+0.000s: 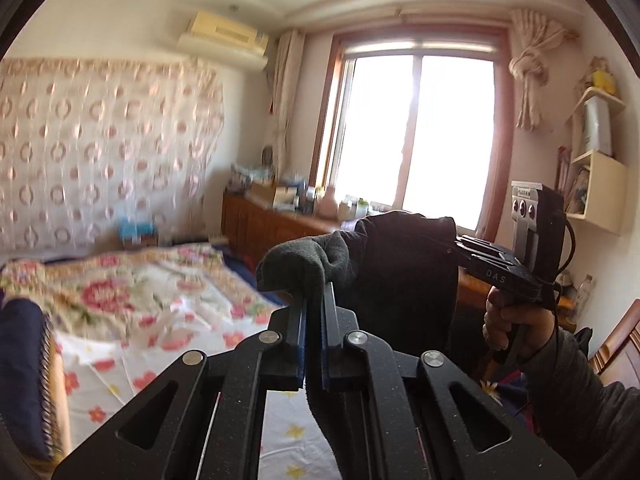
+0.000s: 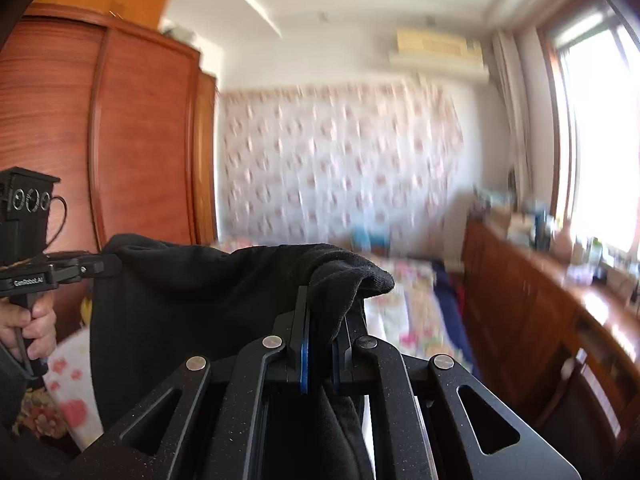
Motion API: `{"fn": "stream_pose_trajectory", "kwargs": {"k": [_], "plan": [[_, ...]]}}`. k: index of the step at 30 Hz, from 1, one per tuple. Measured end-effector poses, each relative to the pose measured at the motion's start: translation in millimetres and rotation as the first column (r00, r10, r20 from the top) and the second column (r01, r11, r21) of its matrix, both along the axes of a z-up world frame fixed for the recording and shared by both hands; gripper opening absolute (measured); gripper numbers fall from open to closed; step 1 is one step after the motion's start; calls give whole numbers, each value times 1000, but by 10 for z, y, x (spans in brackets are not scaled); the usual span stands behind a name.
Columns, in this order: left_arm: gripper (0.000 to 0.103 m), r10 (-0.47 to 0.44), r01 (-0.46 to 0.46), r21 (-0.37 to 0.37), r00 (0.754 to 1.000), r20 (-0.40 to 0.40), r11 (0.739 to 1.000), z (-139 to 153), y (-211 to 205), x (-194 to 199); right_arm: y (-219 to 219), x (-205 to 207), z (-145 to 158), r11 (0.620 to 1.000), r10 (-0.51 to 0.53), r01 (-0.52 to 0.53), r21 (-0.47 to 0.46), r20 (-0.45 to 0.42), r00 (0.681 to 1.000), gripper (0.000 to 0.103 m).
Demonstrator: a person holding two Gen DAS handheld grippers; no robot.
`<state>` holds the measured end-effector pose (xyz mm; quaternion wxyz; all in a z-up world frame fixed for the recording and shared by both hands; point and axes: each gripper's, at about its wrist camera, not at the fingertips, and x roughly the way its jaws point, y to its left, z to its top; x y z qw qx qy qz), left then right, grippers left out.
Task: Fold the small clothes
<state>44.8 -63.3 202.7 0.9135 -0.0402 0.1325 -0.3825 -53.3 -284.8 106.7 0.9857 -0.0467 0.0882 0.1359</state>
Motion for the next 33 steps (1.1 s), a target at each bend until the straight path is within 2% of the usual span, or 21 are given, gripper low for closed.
{"fn": "stream_pose_trajectory", "kwargs": {"k": [3, 7, 12, 15, 19, 21, 22, 23, 24, 25, 26, 28, 29, 30, 31, 33], "plan": [[6, 26, -26, 2, 997, 66, 1000, 268, 215, -242, 144, -313, 343, 1000, 24, -23, -14, 87, 996, 7], [6, 95, -94, -9, 988, 125, 996, 484, 596, -417, 360, -576, 618, 998, 65, -62, -27, 165, 984, 7], [6, 176, -174, -23, 972, 153, 984, 519, 1019, -417, 603, -595, 715, 990, 141, -137, -37, 178, 974, 7], [6, 229, -228, -22, 965, 131, 973, 415, 1231, -229, 718, -357, 726, 985, 169, -160, -68, 158, 973, 7], [6, 308, -310, 36, 950, 53, 950, -18, 1342, 346, 651, 237, 711, 980, 179, -173, -93, 60, 982, 7], [6, 352, -349, 104, 936, -9, 931, -378, 1397, 812, 568, 598, 703, 982, 161, -161, -96, -11, 987, 7], [12, 387, -377, 163, 922, -33, 912, -584, 1410, 1049, 582, 824, 673, 984, 144, -148, -102, -51, 988, 7], [17, 444, -420, 238, 894, -56, 876, -872, 1444, 1303, 650, 1147, 538, 982, 128, -142, -126, -111, 985, 8], [25, 484, -445, 289, 871, -80, 848, -1091, 1490, 1489, 702, 1434, 411, 979, 122, -147, -140, -170, 978, 14], [32, 498, -443, 320, 859, -114, 837, -1286, 1541, 1602, 736, 1733, 253, 979, 102, -140, -148, -236, 966, 19], [38, 511, -439, 341, 845, -158, 831, -1528, 1617, 1720, 734, 2002, 95, 980, 58, -111, -164, -300, 952, 20], [50, 519, -434, 350, 832, -197, 830, -1764, 1677, 1751, 663, 2412, -185, 982, -6, -70, -173, -406, 914, 20], [54, 515, -427, 349, 829, -216, 834, -1867, 1705, 1741, 611, 2484, -242, 984, -20, -55, -167, -414, 910, 21], [64, 504, -410, 349, 829, -241, 842, -1967, 1722, 1715, 528, 2522, -288, 988, -30, -39, -152, -427, 904, 26], [69, 490, -395, 346, 834, -254, 851, -2001, 1708, 1663, 457, 2519, -309, 991, -22, -41, -131, -446, 895, 30], [71, 469, -369, 350, 842, -268, 861, -2095, 1664, 1498, 444, 2441, -336, 991, 10, -72, -114, -474, 880, 30]]}}
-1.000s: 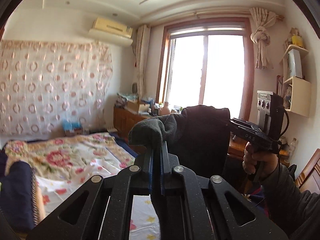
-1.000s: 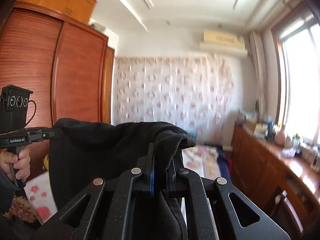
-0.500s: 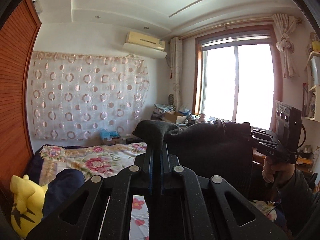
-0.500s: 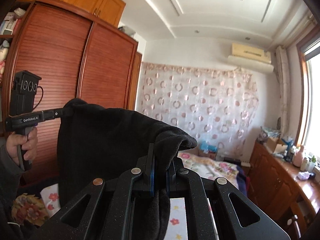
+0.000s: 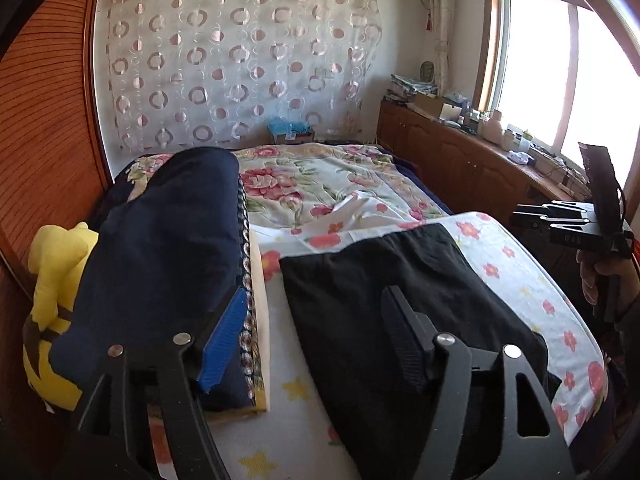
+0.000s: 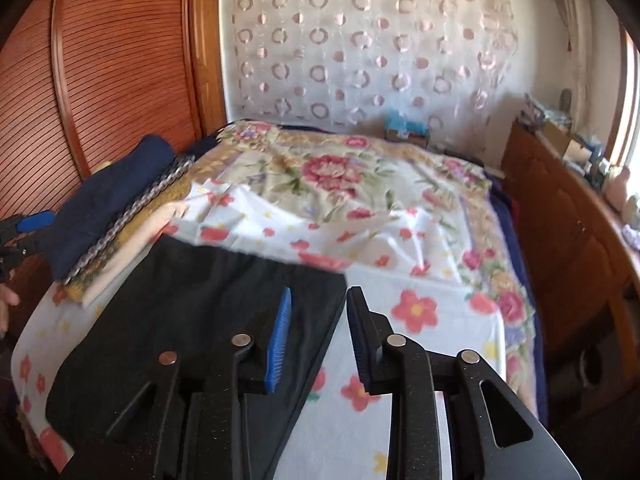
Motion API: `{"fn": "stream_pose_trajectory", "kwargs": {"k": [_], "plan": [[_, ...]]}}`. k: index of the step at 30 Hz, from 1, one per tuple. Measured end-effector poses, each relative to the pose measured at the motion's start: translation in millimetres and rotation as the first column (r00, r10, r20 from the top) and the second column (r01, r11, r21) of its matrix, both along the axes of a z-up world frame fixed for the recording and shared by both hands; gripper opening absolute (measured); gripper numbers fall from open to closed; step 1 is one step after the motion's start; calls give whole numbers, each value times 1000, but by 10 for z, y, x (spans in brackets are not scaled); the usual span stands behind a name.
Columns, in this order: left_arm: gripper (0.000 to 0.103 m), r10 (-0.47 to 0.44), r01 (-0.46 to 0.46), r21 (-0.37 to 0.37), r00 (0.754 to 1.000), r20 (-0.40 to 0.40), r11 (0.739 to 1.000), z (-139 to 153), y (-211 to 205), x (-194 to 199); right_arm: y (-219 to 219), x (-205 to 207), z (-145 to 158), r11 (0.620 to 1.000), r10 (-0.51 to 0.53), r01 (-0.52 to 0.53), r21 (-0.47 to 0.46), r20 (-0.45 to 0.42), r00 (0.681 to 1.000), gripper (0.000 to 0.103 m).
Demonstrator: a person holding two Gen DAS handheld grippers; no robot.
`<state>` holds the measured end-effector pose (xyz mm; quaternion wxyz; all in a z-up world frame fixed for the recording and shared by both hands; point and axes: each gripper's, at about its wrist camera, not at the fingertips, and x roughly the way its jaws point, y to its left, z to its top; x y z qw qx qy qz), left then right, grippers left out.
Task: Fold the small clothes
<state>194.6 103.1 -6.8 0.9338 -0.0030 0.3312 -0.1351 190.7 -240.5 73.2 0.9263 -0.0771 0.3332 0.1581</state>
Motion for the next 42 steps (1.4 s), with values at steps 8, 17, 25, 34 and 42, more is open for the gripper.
{"fn": "stream_pose_trajectory", "kwargs": {"k": [8, 17, 25, 34, 42], "plan": [[72, -70, 67, -30, 991, -116, 997, -354, -170, -736, -142, -1028, -349, 994, 95, -92, 52, -64, 993, 53], [72, -161, 159, -25, 964, -211, 987, -672, -526, -1236, -340, -1299, -710, 991, 126, -118, 60, -166, 978, 58], [54, -152, 145, -51, 966, -211, 988, -789, -469, -1371, -305, -1313, -695, 980, 198, -193, 47, -153, 968, 67], [5, -181, 155, -152, 968, -172, 976, -621, -359, -1407, -107, -1358, -652, 942, 329, -336, -25, -145, 933, 12], [5, -166, 158, -229, 986, -14, 960, 123, -266, -1167, -534, -1425, -81, 944, 322, -315, 100, -65, 944, 11]]}}
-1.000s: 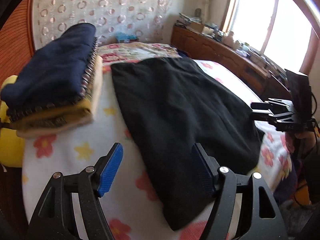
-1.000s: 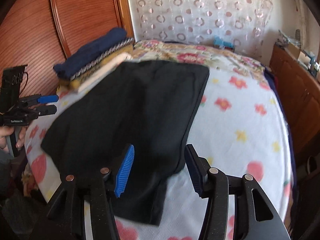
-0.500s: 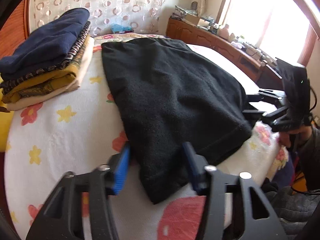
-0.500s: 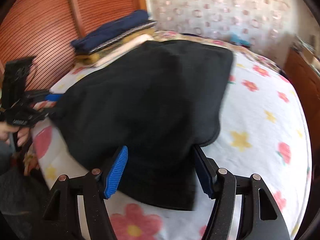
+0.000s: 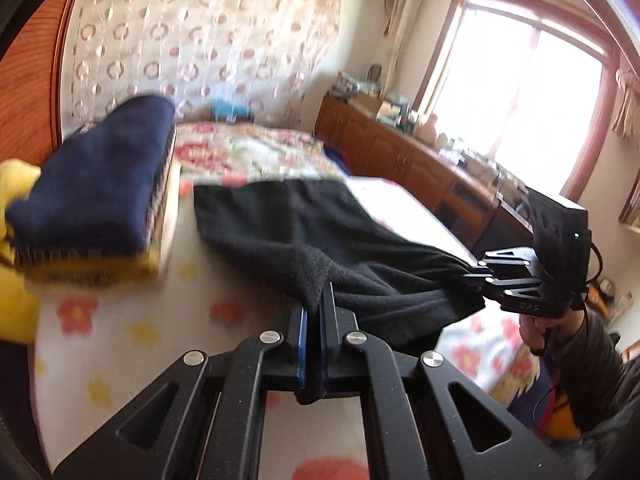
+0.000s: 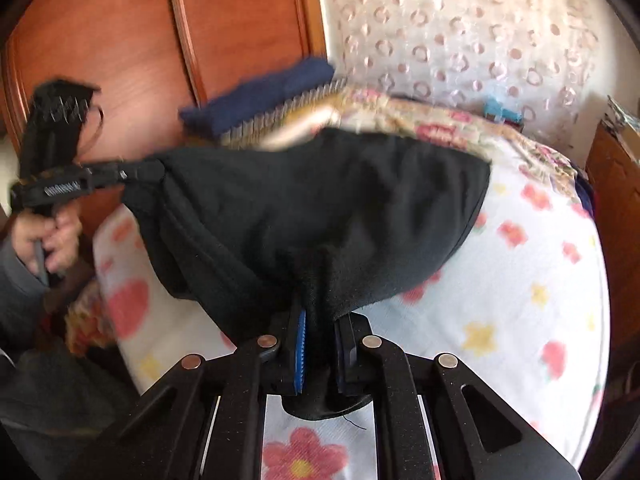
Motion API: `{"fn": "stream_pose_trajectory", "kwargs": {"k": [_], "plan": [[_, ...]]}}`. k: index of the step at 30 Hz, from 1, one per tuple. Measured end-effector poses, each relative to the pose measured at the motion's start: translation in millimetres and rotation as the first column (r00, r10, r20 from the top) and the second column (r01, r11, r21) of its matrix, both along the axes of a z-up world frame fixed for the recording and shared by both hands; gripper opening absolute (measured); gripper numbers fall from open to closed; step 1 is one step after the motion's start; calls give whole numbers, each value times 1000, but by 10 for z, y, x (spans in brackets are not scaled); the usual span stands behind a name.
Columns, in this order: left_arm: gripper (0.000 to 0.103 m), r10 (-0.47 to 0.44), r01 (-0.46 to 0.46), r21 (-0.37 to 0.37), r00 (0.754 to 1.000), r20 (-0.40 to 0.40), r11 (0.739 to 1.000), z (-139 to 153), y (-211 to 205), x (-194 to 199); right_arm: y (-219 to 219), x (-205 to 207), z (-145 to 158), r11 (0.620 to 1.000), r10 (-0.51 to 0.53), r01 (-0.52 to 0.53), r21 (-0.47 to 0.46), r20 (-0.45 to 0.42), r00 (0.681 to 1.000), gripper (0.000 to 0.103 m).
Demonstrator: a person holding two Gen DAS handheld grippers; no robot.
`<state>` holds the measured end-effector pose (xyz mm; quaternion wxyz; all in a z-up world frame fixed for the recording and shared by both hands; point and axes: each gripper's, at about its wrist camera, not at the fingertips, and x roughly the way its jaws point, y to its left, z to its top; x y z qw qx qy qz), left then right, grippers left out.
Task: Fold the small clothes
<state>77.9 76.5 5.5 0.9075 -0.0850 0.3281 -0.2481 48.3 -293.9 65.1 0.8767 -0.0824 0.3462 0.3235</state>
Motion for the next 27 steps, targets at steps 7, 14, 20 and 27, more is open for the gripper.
{"fn": "stream_pose_trajectory", "kwargs": {"k": [7, 14, 20, 27], "plan": [[5, 82, -82, 20, 997, -2, 996, 280, -38, 992, -258, 717, 639, 987, -101, 100, 129, 1, 995, 12], [5, 176, -164, 116, 980, -97, 980, 143, -153, 2116, -126, 1814, 618, 963, -244, 249, 105, -58, 968, 40], [15, 188, -168, 156, 975, -121, 973, -15, -174, 2415, -30, 1964, 605, 958, -278, 275, 86, 22, 960, 56], [68, 156, -145, 146, 986, -65, 979, 43, -83, 2077, 371, 1934, -30, 987, -140, 135, -91, -42, 989, 56]]}}
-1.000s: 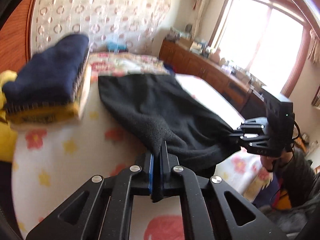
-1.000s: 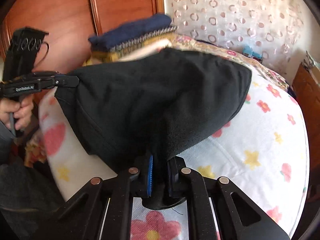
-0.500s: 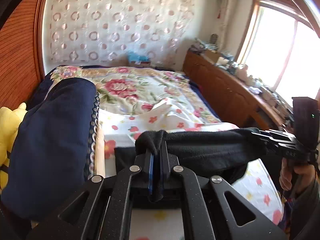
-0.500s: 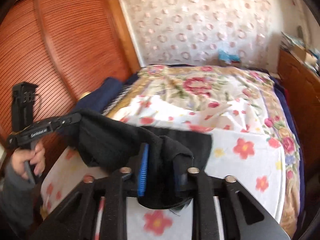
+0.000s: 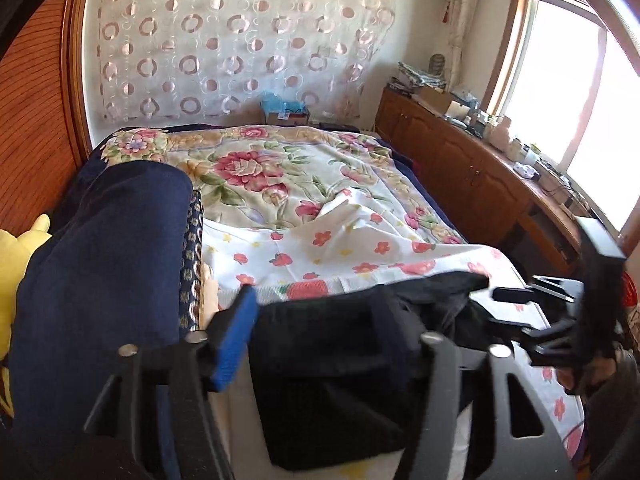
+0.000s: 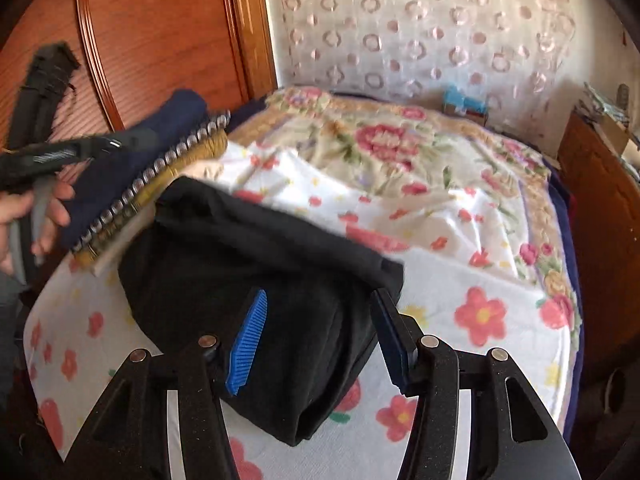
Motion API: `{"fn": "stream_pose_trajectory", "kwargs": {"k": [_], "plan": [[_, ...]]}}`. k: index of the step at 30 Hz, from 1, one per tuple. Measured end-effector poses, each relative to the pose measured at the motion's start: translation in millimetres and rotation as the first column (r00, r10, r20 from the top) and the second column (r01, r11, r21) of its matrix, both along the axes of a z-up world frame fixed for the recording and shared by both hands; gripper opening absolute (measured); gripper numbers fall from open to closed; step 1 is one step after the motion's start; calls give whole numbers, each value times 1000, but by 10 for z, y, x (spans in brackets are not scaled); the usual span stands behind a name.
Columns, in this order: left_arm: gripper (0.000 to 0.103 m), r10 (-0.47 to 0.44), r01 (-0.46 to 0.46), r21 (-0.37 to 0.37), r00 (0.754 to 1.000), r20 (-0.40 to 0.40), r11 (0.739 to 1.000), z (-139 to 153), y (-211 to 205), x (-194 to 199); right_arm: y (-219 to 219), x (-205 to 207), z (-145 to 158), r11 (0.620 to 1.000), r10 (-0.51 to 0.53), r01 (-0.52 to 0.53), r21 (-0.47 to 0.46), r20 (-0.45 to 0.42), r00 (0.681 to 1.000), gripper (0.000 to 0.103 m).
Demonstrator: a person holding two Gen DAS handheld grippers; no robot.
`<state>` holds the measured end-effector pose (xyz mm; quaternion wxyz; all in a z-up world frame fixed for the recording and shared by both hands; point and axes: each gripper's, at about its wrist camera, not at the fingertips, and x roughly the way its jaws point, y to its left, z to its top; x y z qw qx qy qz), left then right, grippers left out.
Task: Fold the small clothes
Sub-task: 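Grasp the folded black shirt with both tools and lift it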
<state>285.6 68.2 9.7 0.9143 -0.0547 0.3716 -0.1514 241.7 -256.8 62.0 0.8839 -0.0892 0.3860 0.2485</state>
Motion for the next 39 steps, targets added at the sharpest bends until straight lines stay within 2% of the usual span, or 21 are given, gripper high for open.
{"fn": "stream_pose_trajectory", "kwargs": {"k": [4, 8, 9, 10, 11, 12, 14, 16, 17, 20, 23, 25, 28, 31, 35, 39], "plan": [[70, -35, 36, 8, 999, -40, 999, -152, -59, -184, 45, 304, -135, 999, 3, -1, 36, -58, 998, 56], [70, -67, 69, 24, 994, -84, 997, -317, -170, -237, -21, 672, -102, 995, 0, 7, 97, -76, 997, 55], [70, -70, 73, 31, 993, -95, 997, -365, -194, -232, -15, 738, -98, 994, 2, 6, 109, -76, 997, 46], [70, -71, 75, 36, 992, -102, 997, -395, -213, -223, -40, 860, -172, 993, 4, 5, 117, -74, 997, 24], [70, -71, 76, 40, 991, -111, 996, -430, -230, -208, -43, 909, -182, 992, 11, -3, 125, -68, 998, 10], [70, -71, 76, 38, 991, -117, 996, -461, -239, -188, -50, 940, -200, 992, 8, 0, 127, -59, 998, 3], [70, -59, 66, 53, 990, -125, 996, -507, -268, -133, -158, 962, -221, 989, -76, 75, 131, -2, 997, 2], [70, -37, 46, 69, 992, -119, 997, -526, -279, -77, -310, 1032, -238, 972, -195, 194, 129, -4, 981, 3], [70, -29, 38, 77, 993, -111, 996, -532, -289, -35, -353, 1044, -266, 968, -213, 212, 137, -8, 977, 3], [70, 7, 3, 96, 995, -103, 995, -561, -306, 119, -345, 1008, -319, 972, -224, 221, 81, 19, 974, 3], [70, 22, -10, 84, 991, -136, 996, -649, -278, 198, -289, 973, -367, 975, -223, 223, 20, 17, 975, 21], [70, 24, -10, 98, 990, -142, 995, -696, -268, 171, -254, 888, -332, 977, -211, 211, 21, 13, 977, 39], [70, 31, -15, 109, 989, -148, 994, -749, -215, 114, -233, 738, -188, 984, -174, 173, 49, 1, 985, 56], [70, 31, -12, 120, 988, -154, 993, -770, -217, 85, -203, 592, -226, 986, -145, 147, 72, -43, 989, 59], [70, 30, -7, 138, 985, -168, 990, -817, -250, 71, -207, 568, -355, 984, -156, 160, 73, -63, 986, 66], [71, 29, -11, 86, 979, -203, 996, -858, -216, 104, -295, 712, -459, 973, -172, 191, 129, -144, 975, 71]]}}
